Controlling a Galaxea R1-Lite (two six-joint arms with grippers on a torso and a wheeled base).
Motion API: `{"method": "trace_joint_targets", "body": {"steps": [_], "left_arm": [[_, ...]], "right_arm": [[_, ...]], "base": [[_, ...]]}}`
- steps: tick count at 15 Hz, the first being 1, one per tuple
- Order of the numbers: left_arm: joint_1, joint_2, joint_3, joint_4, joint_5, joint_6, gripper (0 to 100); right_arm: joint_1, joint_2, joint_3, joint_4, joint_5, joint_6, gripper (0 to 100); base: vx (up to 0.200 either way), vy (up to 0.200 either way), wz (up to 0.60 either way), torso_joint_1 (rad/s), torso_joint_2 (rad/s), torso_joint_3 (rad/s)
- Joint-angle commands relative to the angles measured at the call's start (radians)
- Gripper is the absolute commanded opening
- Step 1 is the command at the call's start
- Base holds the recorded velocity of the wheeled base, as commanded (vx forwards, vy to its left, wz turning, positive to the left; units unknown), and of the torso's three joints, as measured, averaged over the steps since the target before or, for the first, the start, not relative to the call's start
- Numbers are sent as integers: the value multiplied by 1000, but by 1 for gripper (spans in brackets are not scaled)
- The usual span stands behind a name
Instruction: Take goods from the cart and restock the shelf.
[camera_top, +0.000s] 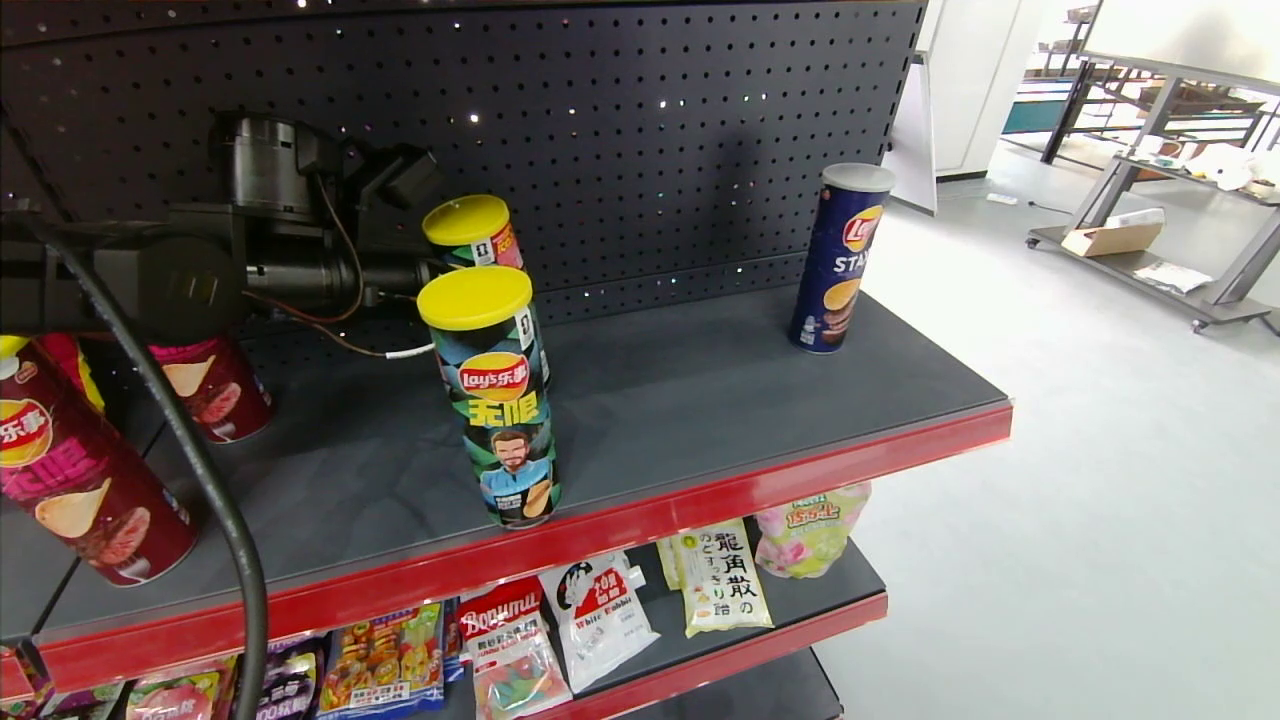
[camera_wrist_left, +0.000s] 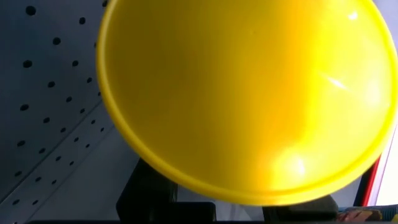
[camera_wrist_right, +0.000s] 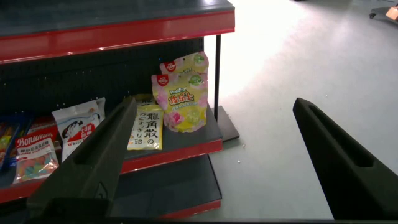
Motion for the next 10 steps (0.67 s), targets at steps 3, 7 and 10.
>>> {"method": "trace_joint_targets", "body": {"steps": [3, 7, 10], "left_arm": [[-2, 5, 2, 0, 0, 4, 0], [-2, 5, 2, 4, 0, 33, 100], [1, 3, 3, 4, 0, 32, 100]], "right_arm": [[0, 0, 0, 0, 0, -1, 100], [0, 0, 0, 0, 0, -1, 100], [0, 0, 0, 0, 0, -1, 100]], "base": [[0, 0, 0, 0, 0, 0], [0, 0, 0, 0, 0, 0], [0, 0, 0, 0, 0, 0]]}}
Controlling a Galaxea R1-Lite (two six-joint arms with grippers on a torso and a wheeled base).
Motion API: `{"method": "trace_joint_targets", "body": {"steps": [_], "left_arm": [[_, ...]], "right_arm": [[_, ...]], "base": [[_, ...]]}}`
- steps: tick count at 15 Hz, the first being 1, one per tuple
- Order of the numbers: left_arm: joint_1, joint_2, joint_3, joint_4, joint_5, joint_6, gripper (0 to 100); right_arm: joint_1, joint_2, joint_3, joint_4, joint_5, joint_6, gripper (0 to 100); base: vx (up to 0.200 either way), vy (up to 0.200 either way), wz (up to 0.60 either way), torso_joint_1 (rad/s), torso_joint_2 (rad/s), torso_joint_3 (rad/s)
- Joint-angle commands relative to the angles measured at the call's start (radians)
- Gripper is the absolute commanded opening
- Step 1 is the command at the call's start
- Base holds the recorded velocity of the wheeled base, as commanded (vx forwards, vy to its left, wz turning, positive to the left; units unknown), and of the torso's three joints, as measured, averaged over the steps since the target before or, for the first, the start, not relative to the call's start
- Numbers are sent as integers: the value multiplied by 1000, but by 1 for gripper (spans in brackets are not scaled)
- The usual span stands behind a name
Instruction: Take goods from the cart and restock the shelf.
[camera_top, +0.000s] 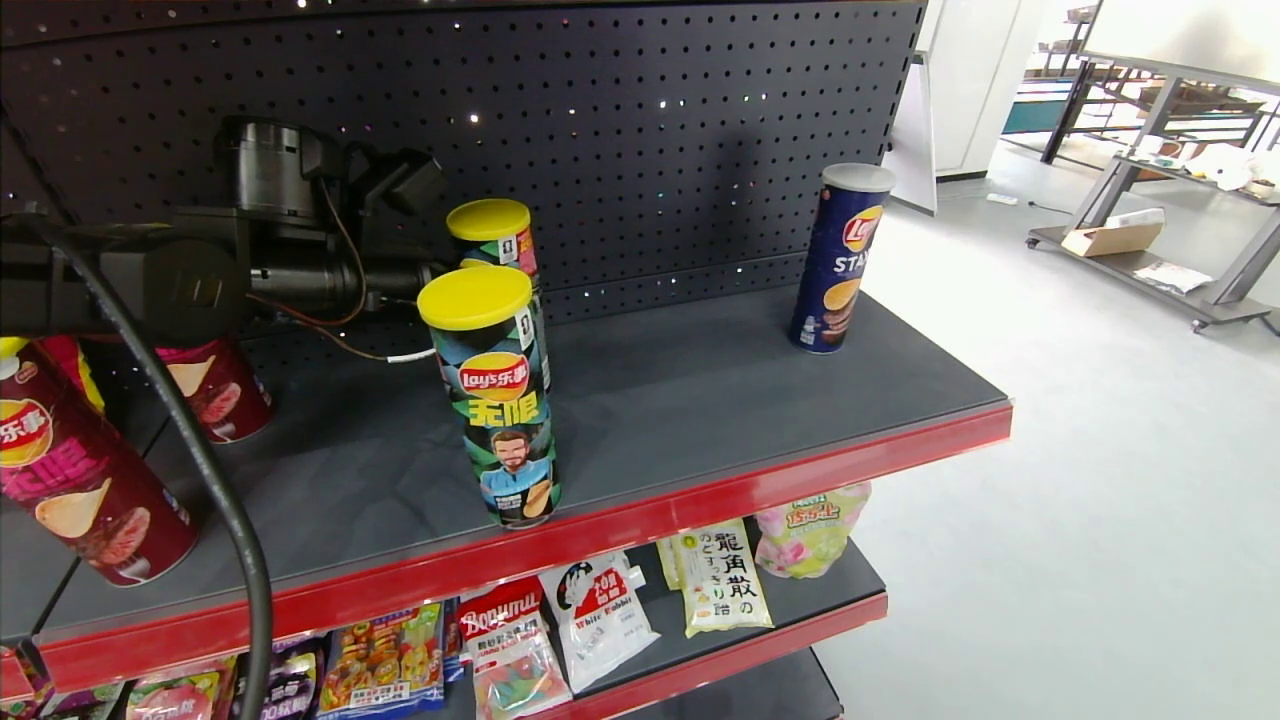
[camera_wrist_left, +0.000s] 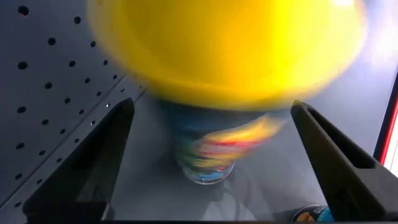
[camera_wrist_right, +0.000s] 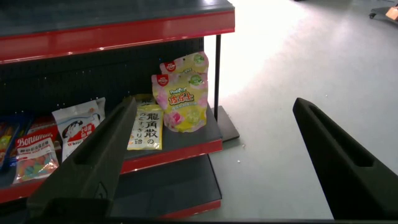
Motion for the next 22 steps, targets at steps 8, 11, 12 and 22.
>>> {"method": "trace_joint_targets", "body": {"steps": [8, 11, 12, 22], "left_arm": [[81, -236, 230, 65, 29, 1, 100], [106, -446, 399, 120, 31, 2, 100], [106, -522, 462, 125, 31, 2, 100], [118, -1368, 862, 286, 181, -148, 100]], "right_arm": [[0, 2, 0, 0, 0, 0, 100], [0, 0, 1, 0, 0, 0, 100], [0, 0, 0, 0, 0, 0, 100], [0, 0, 0, 0, 0, 0, 100]], "base": [[0, 0, 0, 0, 0, 0], [0, 0, 0, 0, 0, 0], [0, 0, 0, 0, 0, 0], [0, 0, 0, 0, 0, 0]]}}
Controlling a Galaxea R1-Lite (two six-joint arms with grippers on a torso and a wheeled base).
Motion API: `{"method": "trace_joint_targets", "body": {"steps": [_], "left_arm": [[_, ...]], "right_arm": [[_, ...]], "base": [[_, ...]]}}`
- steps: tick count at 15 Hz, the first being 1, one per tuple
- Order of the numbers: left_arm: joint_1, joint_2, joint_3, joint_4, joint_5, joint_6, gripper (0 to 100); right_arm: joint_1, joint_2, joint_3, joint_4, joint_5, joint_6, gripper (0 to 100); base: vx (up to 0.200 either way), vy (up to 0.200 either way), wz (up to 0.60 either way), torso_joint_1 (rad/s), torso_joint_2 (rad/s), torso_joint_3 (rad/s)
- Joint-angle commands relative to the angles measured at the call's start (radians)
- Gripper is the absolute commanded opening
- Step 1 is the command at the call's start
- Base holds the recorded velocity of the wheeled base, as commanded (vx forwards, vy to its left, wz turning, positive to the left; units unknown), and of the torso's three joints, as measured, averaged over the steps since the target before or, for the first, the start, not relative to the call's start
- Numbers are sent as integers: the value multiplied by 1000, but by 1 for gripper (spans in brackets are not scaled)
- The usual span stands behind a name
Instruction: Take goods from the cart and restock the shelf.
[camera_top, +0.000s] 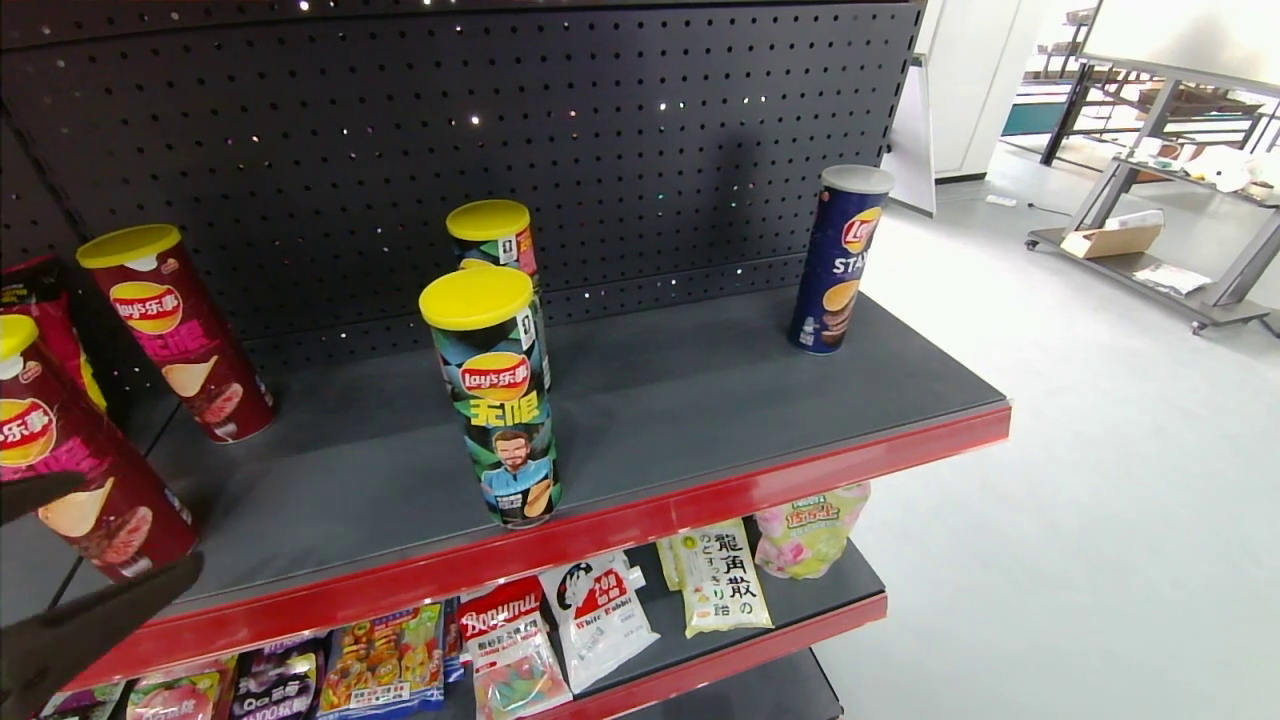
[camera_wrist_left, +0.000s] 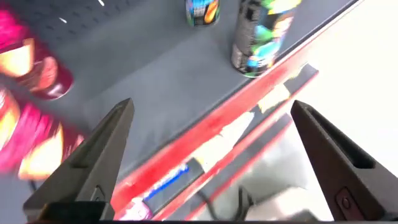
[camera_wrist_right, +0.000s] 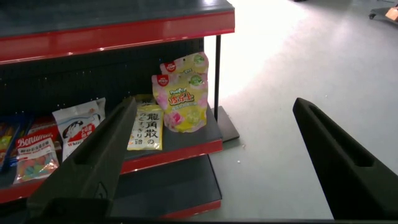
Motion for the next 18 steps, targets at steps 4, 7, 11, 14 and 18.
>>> {"method": "trace_joint_targets", "body": {"steps": [4, 7, 11, 14, 18], "left_arm": [[6, -488, 198, 52, 125, -144, 100], [6, -606, 300, 54, 251, -154, 100], [6, -675, 385, 47, 278, -154, 100], [5, -675, 421, 46, 271, -155, 100], [5, -675, 579, -84, 284, -144, 100]], "right_arm": [[0, 0, 2, 0, 0, 0, 100], [0, 0, 2, 0, 0, 0, 100], [0, 0, 0, 0, 3, -2, 100], [0, 2, 0, 0, 5, -6, 100], [0, 0, 0, 0, 5, -8, 100]], "base": [[0, 0, 0, 0, 0, 0], [0, 0, 0, 0, 0, 0], [0, 0, 0, 0, 0, 0], [0, 0, 0, 0, 0, 0], [0, 0, 600, 0, 2, 5]]}}
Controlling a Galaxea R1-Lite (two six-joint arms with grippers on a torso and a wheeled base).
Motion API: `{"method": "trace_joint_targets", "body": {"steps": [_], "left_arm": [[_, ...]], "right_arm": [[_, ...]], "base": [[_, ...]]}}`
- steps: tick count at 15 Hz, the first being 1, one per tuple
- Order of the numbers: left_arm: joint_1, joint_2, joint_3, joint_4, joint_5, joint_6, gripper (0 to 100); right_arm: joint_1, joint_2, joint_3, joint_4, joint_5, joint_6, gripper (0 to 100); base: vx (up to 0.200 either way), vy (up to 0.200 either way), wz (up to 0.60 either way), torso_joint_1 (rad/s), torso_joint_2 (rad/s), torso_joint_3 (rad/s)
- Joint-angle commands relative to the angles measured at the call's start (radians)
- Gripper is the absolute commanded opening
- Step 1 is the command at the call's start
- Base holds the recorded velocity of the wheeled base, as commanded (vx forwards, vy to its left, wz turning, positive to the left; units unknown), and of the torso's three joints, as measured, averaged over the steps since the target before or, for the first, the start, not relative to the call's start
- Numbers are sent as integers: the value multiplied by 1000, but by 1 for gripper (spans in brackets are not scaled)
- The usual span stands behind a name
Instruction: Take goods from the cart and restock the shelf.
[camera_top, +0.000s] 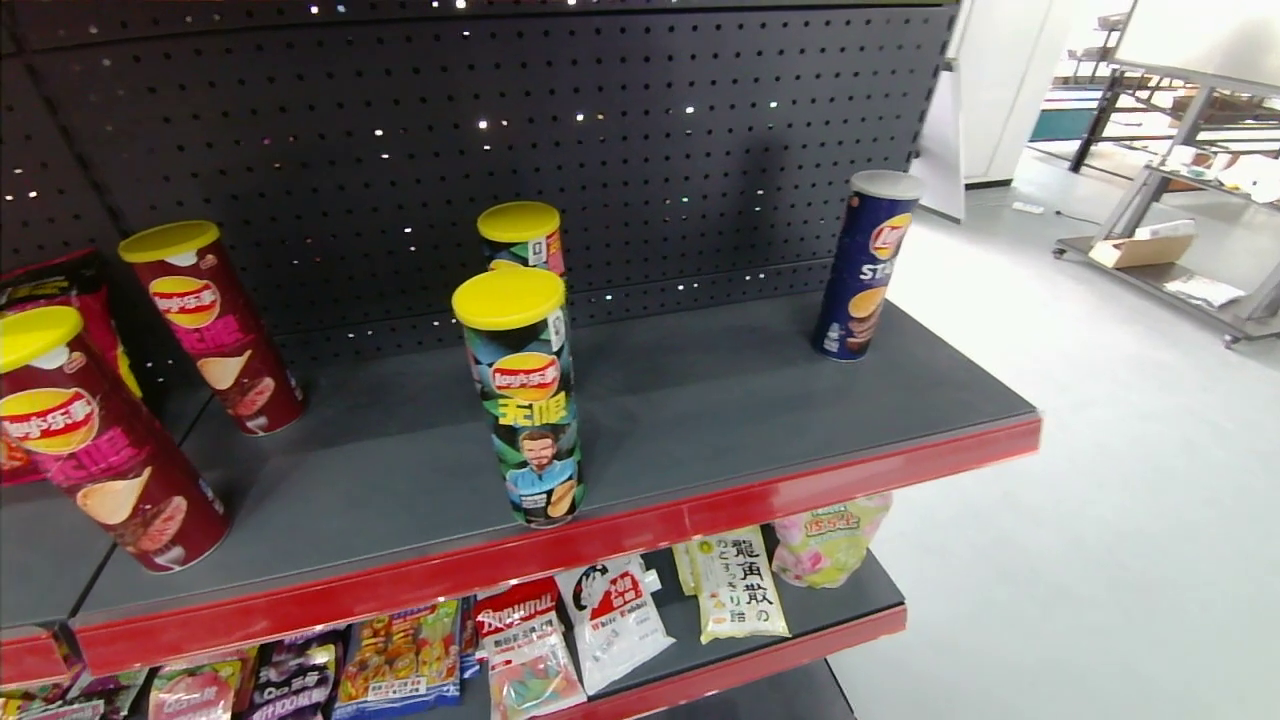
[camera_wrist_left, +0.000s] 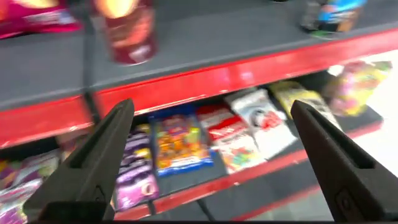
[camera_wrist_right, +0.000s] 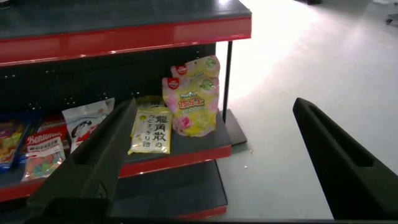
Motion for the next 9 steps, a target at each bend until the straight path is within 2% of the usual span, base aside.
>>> {"method": "trace_joint_targets", "body": {"steps": [1, 4, 5, 9], "left_arm": [[0, 4, 71, -73, 2, 2, 100], [-1, 4, 83, -89, 5, 0, 100], [0, 2, 109, -102, 9, 2, 100], [0, 2, 114, -115, 28, 3, 100]], "right_arm": [[0, 0, 0, -1, 1, 0, 100], [0, 0, 0, -1, 1, 1, 100], [0, 0, 0, -1, 2, 3, 100], [0, 0, 0, -1, 2, 1, 100]], "base": [[0, 0, 600, 7, 7, 7], [0, 0, 600, 2, 1, 4], [0, 0, 0, 0, 0, 0], [0, 0, 0, 0, 0, 0]]}}
